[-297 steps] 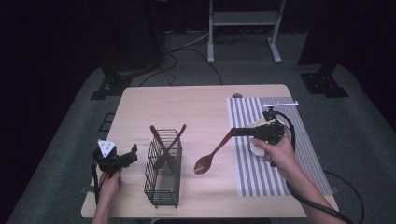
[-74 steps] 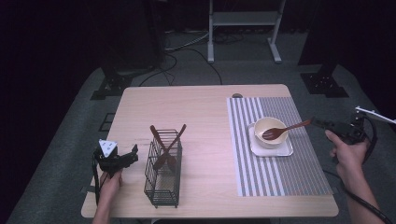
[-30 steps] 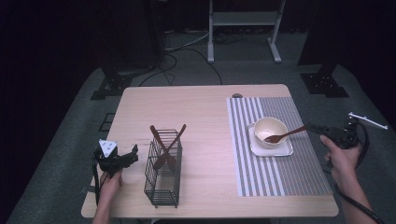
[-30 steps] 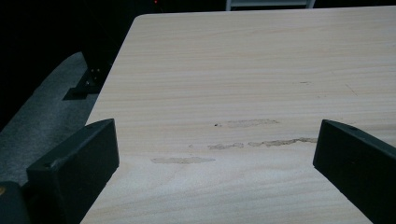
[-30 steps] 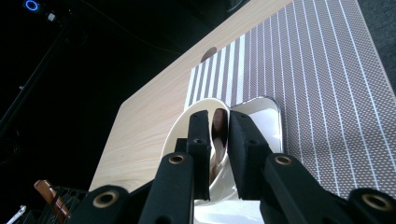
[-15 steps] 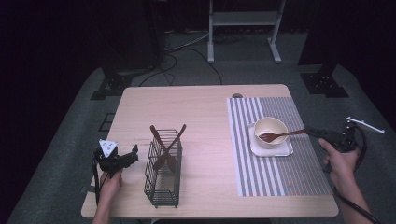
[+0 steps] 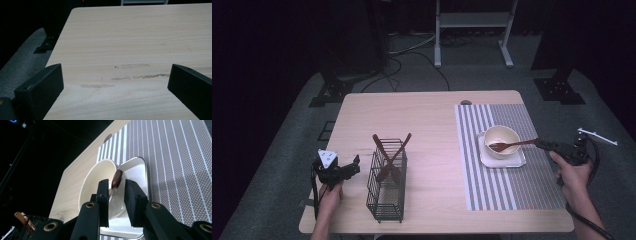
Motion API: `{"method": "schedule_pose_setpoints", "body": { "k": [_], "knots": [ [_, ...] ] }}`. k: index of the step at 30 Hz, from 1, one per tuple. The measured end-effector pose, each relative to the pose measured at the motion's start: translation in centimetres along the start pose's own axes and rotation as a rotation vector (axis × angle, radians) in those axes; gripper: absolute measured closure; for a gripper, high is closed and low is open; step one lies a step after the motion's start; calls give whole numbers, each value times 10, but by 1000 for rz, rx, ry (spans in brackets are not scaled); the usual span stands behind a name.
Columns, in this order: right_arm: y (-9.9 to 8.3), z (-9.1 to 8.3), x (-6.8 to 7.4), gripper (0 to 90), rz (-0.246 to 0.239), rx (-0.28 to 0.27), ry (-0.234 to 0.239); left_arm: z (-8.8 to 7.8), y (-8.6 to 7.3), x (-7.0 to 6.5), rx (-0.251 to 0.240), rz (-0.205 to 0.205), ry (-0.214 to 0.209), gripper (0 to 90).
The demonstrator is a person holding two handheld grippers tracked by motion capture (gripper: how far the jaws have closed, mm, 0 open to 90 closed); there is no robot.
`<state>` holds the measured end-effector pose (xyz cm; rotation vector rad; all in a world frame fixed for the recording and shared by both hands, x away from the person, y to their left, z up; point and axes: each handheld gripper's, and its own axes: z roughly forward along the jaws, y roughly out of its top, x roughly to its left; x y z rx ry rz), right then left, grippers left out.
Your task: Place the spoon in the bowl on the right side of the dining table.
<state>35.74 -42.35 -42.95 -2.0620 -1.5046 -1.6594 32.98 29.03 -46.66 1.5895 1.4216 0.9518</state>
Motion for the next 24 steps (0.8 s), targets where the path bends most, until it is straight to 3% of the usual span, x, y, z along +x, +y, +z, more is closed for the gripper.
{"method": "schedule_pose_setpoints", "body": {
  "k": [24],
  "knots": [
    [-14, 18, 1, 714, -24, 67, 2, 0, 0, 0, 3, -3, 1, 0]
  ]
}}
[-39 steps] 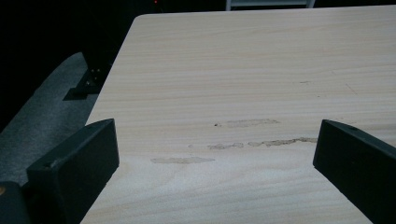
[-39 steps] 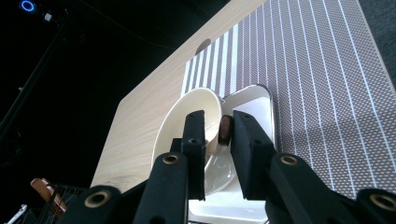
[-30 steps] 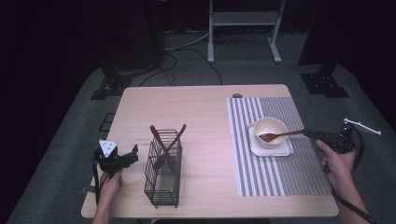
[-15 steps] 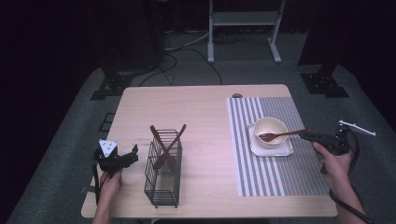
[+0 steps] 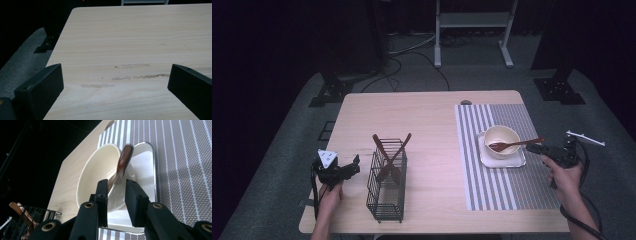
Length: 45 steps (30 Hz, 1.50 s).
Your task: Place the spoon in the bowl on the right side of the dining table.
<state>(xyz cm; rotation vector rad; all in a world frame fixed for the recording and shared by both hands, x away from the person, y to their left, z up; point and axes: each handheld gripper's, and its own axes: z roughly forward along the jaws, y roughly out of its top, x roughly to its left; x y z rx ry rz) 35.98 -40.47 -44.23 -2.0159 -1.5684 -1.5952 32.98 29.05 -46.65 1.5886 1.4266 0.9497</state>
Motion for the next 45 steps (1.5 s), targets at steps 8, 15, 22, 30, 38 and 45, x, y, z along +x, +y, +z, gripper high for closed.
{"method": "schedule_pose_setpoints", "body": {
  "k": [8, 15, 22, 30, 38, 45],
  "knots": [
    [-8, 8, 0, 707, -7, 21, 9, 0, 0, 0, -2, 3, 0, 0],
    [-13, 10, 5, 696, -23, 35, 16, 0, 0, 0, -3, 3, -5, 0],
    [-18, 13, 11, 690, -42, 56, 25, 0, 0, 0, -2, 4, -5, 0],
    [-26, 15, 14, 683, -56, 79, 38, 0, 0, 0, -1, 4, -5, 0],
    [-33, 13, 14, 679, -69, 97, 41, 0, 0, 0, 0, 6, -4, 0],
    [-40, 12, 14, 671, -85, 115, 34, 0, 0, 0, 1, 8, -5, 0]
  ]
}}
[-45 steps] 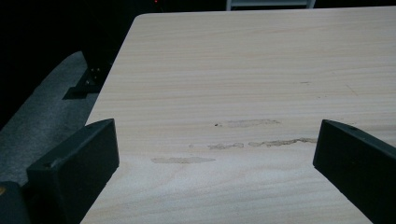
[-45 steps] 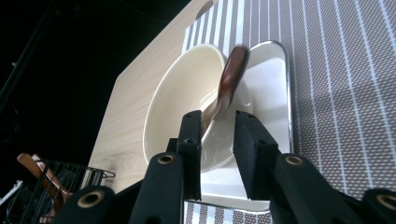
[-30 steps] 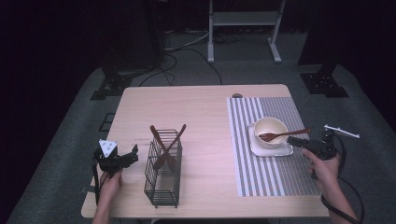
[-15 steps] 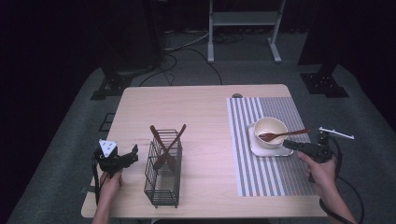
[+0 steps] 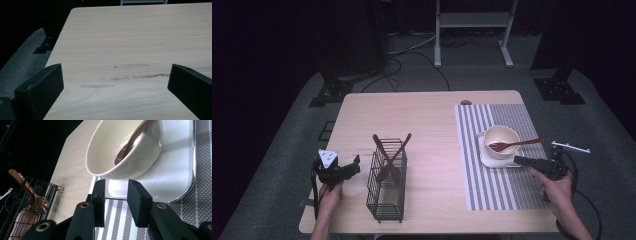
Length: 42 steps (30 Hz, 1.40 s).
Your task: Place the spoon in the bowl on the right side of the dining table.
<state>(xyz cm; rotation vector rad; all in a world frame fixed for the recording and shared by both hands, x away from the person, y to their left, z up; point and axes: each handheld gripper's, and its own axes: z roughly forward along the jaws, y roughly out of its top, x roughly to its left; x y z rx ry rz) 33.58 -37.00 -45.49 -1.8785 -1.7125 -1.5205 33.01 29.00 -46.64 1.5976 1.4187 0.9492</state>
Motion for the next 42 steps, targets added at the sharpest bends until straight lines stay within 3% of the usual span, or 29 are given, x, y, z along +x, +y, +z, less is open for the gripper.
{"method": "schedule_pose_setpoints", "body": {
  "k": [16, 42],
  "knots": [
    [-13, 8, 8, 658, -51, 45, -11, 0, 0, -1, 0, 4, 0, 0],
    [-31, 25, 15, 631, -84, 100, 0, 1, 0, -1, -2, 9, 0, 0]
  ]
}}
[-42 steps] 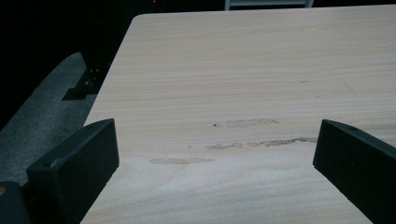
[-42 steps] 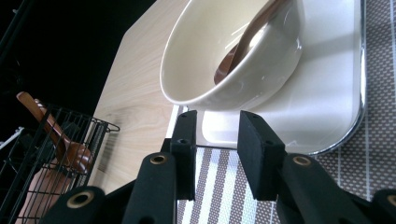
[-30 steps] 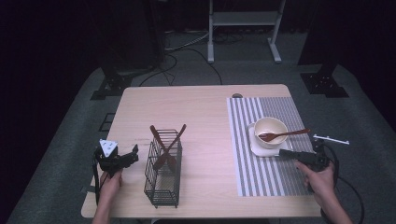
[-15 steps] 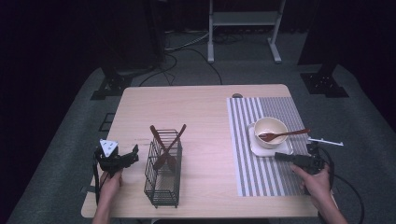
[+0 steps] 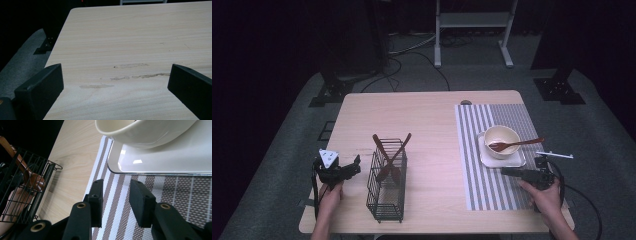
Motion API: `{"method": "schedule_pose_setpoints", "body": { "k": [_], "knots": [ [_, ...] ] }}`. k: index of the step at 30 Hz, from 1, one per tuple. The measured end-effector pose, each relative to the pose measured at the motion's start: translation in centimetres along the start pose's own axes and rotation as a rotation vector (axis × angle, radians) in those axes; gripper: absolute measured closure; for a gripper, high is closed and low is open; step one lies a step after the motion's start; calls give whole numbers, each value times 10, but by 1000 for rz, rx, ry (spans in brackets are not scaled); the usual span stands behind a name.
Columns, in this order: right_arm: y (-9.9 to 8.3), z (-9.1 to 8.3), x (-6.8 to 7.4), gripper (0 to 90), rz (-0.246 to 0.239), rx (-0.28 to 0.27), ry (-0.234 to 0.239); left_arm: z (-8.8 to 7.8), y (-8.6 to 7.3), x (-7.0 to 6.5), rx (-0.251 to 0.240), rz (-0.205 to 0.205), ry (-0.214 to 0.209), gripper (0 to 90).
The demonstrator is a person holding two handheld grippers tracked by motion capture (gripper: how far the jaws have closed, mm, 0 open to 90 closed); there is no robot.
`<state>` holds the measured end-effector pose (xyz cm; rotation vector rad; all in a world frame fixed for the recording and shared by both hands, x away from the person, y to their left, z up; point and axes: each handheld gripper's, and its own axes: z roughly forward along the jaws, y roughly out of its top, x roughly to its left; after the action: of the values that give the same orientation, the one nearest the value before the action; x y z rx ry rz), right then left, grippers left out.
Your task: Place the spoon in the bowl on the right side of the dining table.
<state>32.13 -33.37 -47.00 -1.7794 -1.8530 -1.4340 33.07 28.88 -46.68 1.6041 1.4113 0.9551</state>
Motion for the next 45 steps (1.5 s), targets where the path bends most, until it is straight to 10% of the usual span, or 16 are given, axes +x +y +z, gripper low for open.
{"method": "schedule_pose_setpoints", "body": {
  "k": [45],
  "knots": [
    [-35, 18, 39, 467, -175, 61, 20, 0, 0, 0, 3, 4, 0, 0]
  ]
}}
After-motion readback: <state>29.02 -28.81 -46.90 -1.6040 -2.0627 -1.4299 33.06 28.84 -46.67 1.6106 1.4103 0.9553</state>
